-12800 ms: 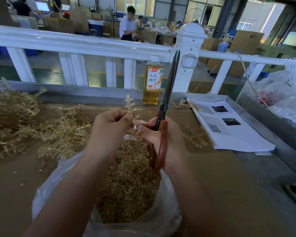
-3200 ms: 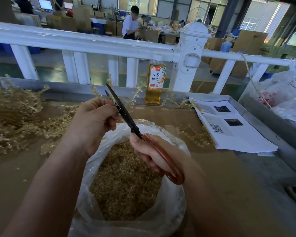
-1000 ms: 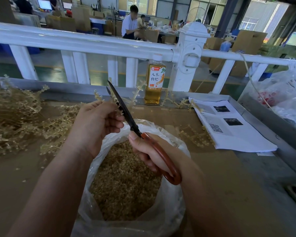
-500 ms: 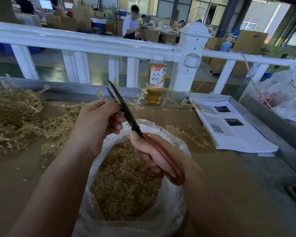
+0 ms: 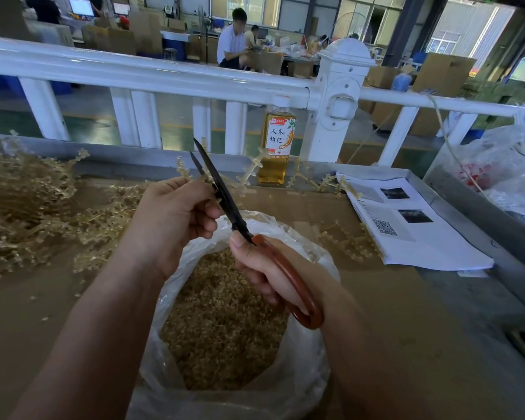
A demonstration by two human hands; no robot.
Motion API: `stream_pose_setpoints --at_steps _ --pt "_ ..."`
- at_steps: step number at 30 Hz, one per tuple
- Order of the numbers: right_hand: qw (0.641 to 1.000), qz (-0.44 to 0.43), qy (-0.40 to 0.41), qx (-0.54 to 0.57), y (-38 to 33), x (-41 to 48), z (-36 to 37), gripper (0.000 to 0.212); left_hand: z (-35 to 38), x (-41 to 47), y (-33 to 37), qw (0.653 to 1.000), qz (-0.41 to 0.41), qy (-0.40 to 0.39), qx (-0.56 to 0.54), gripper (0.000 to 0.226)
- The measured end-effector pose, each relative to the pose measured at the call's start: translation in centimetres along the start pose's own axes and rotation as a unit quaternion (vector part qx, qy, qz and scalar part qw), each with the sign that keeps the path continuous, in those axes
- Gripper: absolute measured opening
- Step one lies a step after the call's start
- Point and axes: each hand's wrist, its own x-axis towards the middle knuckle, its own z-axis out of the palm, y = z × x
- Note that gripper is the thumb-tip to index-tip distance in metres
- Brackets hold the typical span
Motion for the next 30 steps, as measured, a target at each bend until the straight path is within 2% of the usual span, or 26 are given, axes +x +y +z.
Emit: stream_pose_setpoints --at_steps 3,7,13,16,19,23,26,28,30 --pt "1.0 0.011 -0.003 0.025 0.1 0.1 0.0 0.03 0.0 0.0 0.0 1.0 -0.002 -0.002 -0.001 0.024" --pt "0.999 0.019 -0.01 0.024 0.6 0.2 -0.1 0.034 0.1 0.0 -0.1 1.0 -0.002 0.003 -0.008 0.025" --pt "0.997 0.018 -0.004 0.077 1.2 0.2 -0.2 0.029 0.1 0.1 -0.3 0.999 0.006 0.03 0.011 0.016" --pt "0.999 0.014 0.004 0.045 1.9 0.5 -0.3 0.03 0.2 0.1 -0.7 0.995 0.04 0.076 0.056 0.014" --pt "0.998 0.022 -0.003 0.06 2.3 0.6 -0.5 0.034 0.0 0.3 -0.9 0.982 0.096 0.124 0.108 0.023" --pt "0.998 0.015 -0.01 0.054 2.3 0.6 -0.5 0.035 -0.7 0.2 -0.6 0.968 0.135 0.13 0.17 0.029" --pt "0.999 0.022 -0.01 0.035 2.2 0.7 -0.6 0.032 -0.8 0.2 -0.3 0.98 0.113 0.089 0.14 0.034" --pt "0.999 0.028 -0.013 0.029 2.0 0.7 -0.7 0.031 -0.9 0.3 -0.2 0.989 0.065 0.069 0.116 0.035" --pt "0.999 0.034 -0.022 0.013 1.9 0.7 -0.9 0.03 -1.1 0.4 -0.2 0.99 0.029 0.056 0.127 0.023"
